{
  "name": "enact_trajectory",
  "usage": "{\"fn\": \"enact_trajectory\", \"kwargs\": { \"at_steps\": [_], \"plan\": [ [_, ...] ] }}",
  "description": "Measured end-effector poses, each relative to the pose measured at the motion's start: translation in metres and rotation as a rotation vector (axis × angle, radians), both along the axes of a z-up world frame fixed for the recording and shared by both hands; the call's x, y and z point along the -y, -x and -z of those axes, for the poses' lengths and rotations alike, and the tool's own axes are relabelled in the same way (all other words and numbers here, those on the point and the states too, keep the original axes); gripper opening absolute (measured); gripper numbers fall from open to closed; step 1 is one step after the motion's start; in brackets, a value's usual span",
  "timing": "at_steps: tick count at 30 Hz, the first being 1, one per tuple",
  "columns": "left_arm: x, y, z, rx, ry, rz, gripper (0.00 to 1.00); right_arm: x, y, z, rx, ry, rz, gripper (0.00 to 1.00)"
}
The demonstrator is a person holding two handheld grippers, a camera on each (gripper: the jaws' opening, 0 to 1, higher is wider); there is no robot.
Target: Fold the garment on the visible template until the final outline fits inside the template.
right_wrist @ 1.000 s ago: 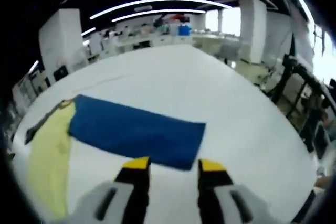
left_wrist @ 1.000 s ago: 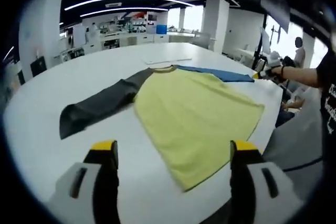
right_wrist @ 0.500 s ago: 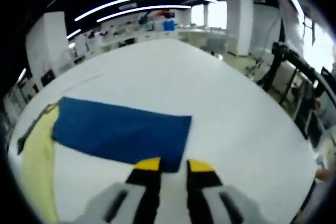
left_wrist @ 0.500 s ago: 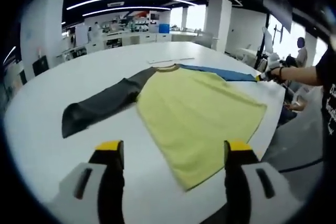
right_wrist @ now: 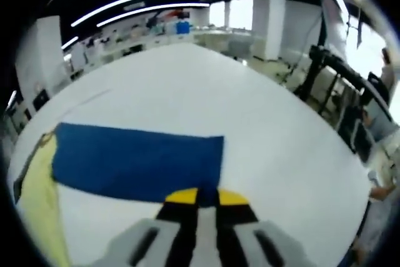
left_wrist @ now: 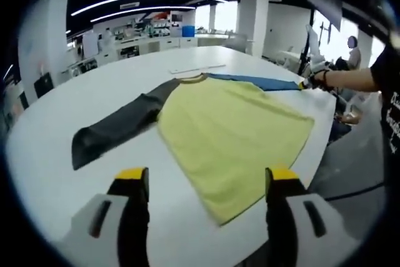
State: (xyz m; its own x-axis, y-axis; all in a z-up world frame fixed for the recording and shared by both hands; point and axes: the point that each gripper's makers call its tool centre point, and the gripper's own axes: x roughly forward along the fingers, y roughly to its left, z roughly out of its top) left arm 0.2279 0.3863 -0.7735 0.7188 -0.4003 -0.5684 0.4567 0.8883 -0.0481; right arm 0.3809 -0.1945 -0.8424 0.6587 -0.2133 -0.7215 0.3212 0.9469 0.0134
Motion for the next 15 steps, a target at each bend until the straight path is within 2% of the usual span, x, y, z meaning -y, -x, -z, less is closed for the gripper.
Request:
{"fn": "enact_trajectory", "kwargs": {
  "at_steps": [5,6,8,12,15],
  "plan": [
    [0.001,0.001,-0.003,-0.016,0.048,-0.015,0.75,-0.002,-0.001,0.000,0.020,-0.088,0.044,0.00],
    [0.002,0.001,-0.004,-0.016,0.051,-0.016,0.75,-0.002,0.001,-0.002,0.024,-0.088,0.043,0.00],
    [0.003,0.000,-0.005,-0.014,0.048,-0.015,0.76,0.009,-0.008,0.003,0.023,-0.097,0.034,0.00],
    [0.004,0.001,-0.005,-0.013,0.028,-0.007,0.79,0.010,-0.010,0.004,0.028,-0.137,0.042,0.00],
    [0.004,0.003,-0.004,-0.016,0.030,-0.004,0.81,0.007,-0.008,-0.002,0.041,-0.125,0.019,0.00]
  ]
}}
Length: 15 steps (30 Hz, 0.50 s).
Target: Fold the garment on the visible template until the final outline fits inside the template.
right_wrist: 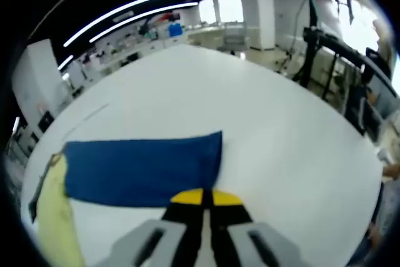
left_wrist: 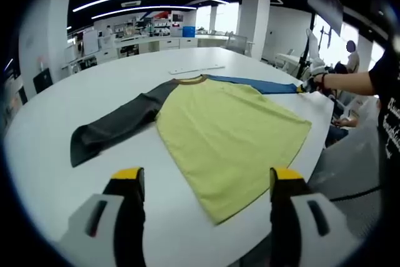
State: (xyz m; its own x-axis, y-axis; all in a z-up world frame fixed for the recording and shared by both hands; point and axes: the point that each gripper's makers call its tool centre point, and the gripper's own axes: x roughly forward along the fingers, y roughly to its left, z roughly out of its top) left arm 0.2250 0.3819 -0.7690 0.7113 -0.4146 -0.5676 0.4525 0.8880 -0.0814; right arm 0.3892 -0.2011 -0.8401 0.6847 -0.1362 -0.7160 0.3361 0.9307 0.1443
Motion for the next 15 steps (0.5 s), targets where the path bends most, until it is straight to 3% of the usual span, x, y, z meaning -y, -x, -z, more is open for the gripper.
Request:
{"fn": "enact_trajectory", "kwargs": {
  "at_steps": [2,5,15],
  "plan": [
    [-0.001,0.001,0.000,-0.001,-0.001,0.001,0.82,0.002,-0.002,-0.002,0.008,0.000,-0.008,0.00],
    [0.004,0.001,-0.005,-0.002,0.053,-0.004,0.84,0.001,-0.003,-0.008,0.020,-0.008,-0.008,0.00],
    [0.005,0.002,-0.005,-0.005,0.055,0.003,0.88,-0.006,-0.017,-0.028,0.053,0.011,-0.069,0.00]
  ]
}}
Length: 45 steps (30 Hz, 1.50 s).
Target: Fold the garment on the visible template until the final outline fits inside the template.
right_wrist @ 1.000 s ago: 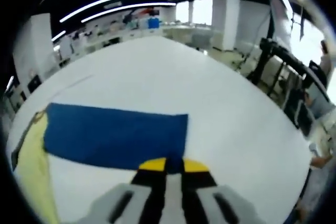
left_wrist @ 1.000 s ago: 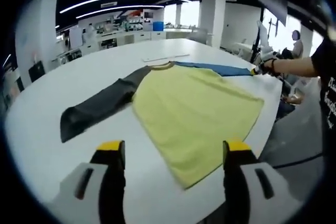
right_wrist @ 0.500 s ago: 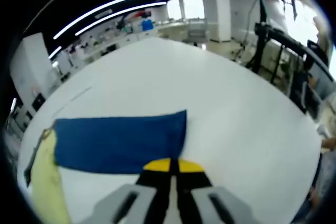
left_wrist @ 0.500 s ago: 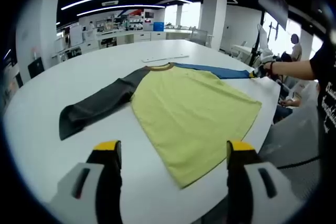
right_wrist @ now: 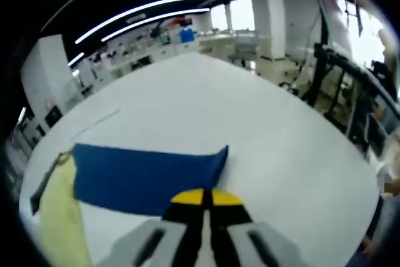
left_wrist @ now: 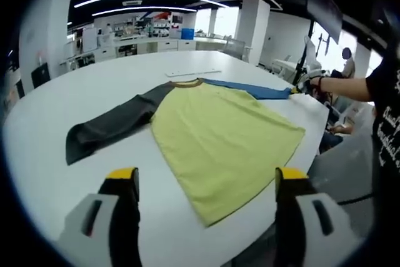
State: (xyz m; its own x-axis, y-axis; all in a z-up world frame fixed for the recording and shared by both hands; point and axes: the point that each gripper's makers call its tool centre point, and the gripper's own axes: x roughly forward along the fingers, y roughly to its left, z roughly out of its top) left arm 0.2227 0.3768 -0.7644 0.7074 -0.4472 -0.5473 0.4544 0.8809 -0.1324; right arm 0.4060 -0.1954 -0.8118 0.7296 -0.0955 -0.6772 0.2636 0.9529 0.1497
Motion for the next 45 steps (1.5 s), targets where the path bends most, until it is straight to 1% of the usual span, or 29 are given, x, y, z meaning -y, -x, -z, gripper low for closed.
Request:
{"fn": "enact_trajectory", "kwargs": {
  "at_steps": [2,3,6,10,13,15,16,22,24,27,29,37,45],
  "plan": [
    [0.000,0.002,0.001,-0.003,-0.007,-0.002,0.89,-0.013,0.006,-0.009,0.008,0.006,-0.011,0.00],
    [0.000,0.002,0.001,-0.002,-0.014,-0.002,0.89,-0.007,-0.002,-0.008,0.012,0.005,-0.016,0.00],
    [0.001,0.004,0.000,-0.003,0.000,-0.009,0.89,-0.008,-0.011,-0.012,0.025,-0.008,-0.027,0.00],
    [-0.001,0.004,-0.003,0.012,0.001,-0.027,0.90,-0.019,-0.016,-0.022,0.045,-0.002,-0.052,0.00],
    [-0.004,0.004,-0.004,0.016,0.002,-0.038,0.90,-0.031,-0.012,-0.029,0.052,-0.005,-0.064,0.00],
    [-0.005,0.004,-0.006,0.021,0.009,-0.051,0.90,-0.033,-0.019,-0.030,0.058,-0.006,-0.075,0.00],
    [-0.007,0.003,-0.006,0.021,0.009,-0.055,0.90,-0.030,-0.027,-0.029,0.061,-0.006,-0.083,0.00],
    [-0.014,0.002,-0.006,0.024,0.012,-0.070,0.90,-0.045,-0.037,-0.037,0.070,0.002,-0.125,0.00],
    [-0.016,0.002,-0.006,0.025,0.011,-0.072,0.91,-0.053,-0.037,-0.041,0.076,0.001,-0.137,0.00],
    [-0.018,0.002,-0.006,0.023,0.016,-0.077,0.91,-0.056,-0.048,-0.043,0.080,0.002,-0.159,0.00],
    [-0.019,0.002,-0.005,0.023,0.015,-0.076,0.92,-0.062,-0.050,-0.047,0.086,0.003,-0.168,0.00],
    [-0.014,0.001,-0.012,0.033,0.029,-0.080,0.94,-0.084,-0.061,-0.055,0.089,0.008,-0.224,0.00],
    [-0.013,0.000,-0.012,0.036,0.042,-0.082,0.94,-0.103,-0.072,-0.060,0.085,0.024,-0.273,0.00]
  ]
}}
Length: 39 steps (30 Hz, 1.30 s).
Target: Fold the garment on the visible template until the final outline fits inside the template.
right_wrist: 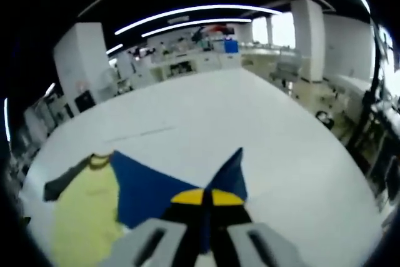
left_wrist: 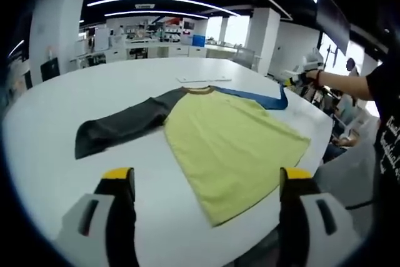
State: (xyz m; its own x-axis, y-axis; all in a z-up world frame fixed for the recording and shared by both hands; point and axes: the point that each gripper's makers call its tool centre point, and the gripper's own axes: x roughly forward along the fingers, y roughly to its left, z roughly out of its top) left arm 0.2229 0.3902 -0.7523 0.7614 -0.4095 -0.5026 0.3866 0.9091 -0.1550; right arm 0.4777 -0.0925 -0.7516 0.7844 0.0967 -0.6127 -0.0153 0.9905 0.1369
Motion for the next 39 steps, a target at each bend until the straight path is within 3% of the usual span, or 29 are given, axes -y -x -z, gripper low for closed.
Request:
{"fn": "enact_trajectory", "kwargs": {
  "at_steps": [3,5,7,17,19,25,27,31,39],
  "plan": [
    [-0.001,-0.001,0.001,-0.001,-0.011,0.015,0.94,-0.008,-0.008,-0.004,0.004,0.010,-0.029,0.00],
    [-0.003,-0.003,0.000,0.005,-0.007,0.016,0.94,-0.025,0.004,-0.009,0.006,0.022,-0.046,0.00],
    [-0.006,-0.005,0.000,0.012,-0.001,0.014,0.94,-0.022,-0.010,-0.005,0.001,0.025,-0.061,0.00],
    [-0.011,-0.005,0.005,0.005,-0.013,0.007,0.93,-0.049,-0.016,-0.008,-0.006,0.040,-0.119,0.00],
    [-0.012,-0.005,0.006,0.004,-0.009,0.002,0.91,-0.050,-0.026,-0.007,-0.005,0.044,-0.127,0.00],
    [-0.005,-0.003,0.005,0.005,-0.015,0.024,0.93,-0.064,-0.032,-0.007,-0.014,0.043,-0.153,0.00],
    [-0.005,-0.003,0.005,0.004,-0.012,0.018,0.93,-0.073,-0.023,-0.009,-0.015,0.045,-0.162,0.00],
    [-0.004,-0.003,0.004,0.002,-0.005,0.009,0.93,-0.076,-0.039,-0.008,-0.015,0.047,-0.179,0.00],
    [-0.005,0.003,0.008,-0.017,-0.007,0.005,0.92,-0.096,-0.042,-0.012,-0.013,0.074,-0.220,0.00]
  ]
}}
